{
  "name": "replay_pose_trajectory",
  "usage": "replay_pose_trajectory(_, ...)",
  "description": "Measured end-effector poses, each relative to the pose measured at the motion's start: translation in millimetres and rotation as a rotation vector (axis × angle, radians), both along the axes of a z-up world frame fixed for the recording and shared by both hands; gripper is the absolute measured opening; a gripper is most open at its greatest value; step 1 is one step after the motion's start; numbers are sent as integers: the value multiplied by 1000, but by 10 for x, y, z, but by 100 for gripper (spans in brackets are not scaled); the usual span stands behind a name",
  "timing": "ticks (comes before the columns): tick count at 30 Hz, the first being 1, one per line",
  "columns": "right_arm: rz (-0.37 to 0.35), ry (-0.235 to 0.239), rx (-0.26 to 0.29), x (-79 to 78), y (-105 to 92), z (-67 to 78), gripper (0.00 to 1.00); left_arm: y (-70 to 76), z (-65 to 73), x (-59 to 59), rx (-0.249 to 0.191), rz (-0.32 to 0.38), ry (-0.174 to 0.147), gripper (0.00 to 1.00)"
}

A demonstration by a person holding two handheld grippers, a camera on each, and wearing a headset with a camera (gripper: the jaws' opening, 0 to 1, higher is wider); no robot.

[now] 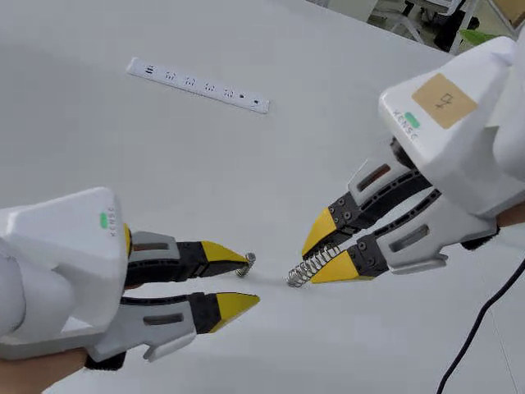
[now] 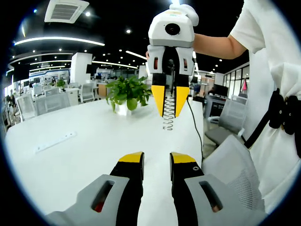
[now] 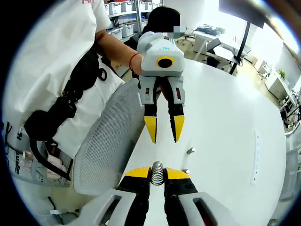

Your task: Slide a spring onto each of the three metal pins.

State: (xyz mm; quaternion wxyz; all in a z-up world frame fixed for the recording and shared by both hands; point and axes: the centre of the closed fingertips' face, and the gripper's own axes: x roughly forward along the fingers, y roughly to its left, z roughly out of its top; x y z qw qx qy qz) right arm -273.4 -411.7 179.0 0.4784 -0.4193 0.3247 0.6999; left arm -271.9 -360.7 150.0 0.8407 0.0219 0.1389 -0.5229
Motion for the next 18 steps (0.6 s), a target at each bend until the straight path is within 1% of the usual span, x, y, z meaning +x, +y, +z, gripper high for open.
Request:
replay_pose_trajectory(2, -33, -8, -5, 52, -53, -21, 7, 87, -34, 24, 13, 22, -3, 23)
replay_pose_trajectory(5, -83, -20, -20, 131, -141, -72, 7, 186, -73, 39, 16, 42, 8, 28)
replay_pose_trajectory(7, -112, -26, -30, 186, -203, -107, 7, 241, -97, 52, 23, 56, 4, 31)
replay_pose_trajectory(9, -145, -34, -45, 253, -274, -154, 7, 295, -124, 61, 16, 65, 14, 34)
replay_pose_trajectory(12, -193, -43, -63, 351, -370, -235, 7, 371, -168, 73, 17, 79, 25, 39)
replay_pose_trajectory(15, -222, -50, -81, 423, -436, -328, 7, 418, -204, 77, 15, 84, 33, 47)
replay_pose_trajectory(18, -254, -56, -94, 486, -467, -413, 7, 470, -231, 102, 12, 97, 30, 57)
